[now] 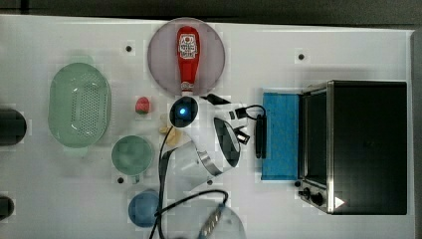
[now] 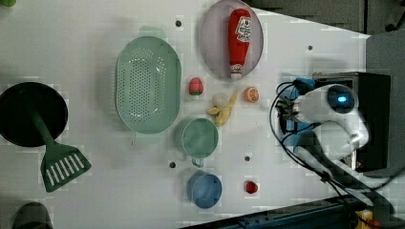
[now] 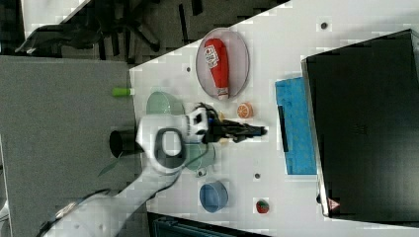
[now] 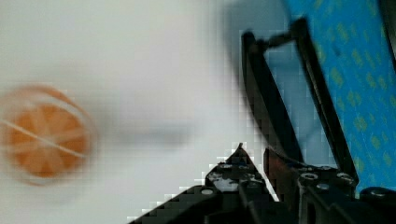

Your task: Flap open oven.

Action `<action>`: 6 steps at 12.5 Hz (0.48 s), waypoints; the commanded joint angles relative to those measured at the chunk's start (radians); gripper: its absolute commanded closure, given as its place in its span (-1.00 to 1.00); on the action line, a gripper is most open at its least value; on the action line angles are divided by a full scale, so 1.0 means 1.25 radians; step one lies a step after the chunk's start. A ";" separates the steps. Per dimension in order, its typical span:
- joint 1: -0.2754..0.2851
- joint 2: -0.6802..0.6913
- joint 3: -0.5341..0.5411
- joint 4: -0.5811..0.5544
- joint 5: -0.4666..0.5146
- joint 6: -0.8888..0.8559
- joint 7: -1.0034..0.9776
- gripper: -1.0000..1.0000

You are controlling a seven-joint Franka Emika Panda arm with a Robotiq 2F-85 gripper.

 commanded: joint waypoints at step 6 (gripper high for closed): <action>-0.010 -0.349 -0.002 0.040 0.279 -0.192 0.044 0.65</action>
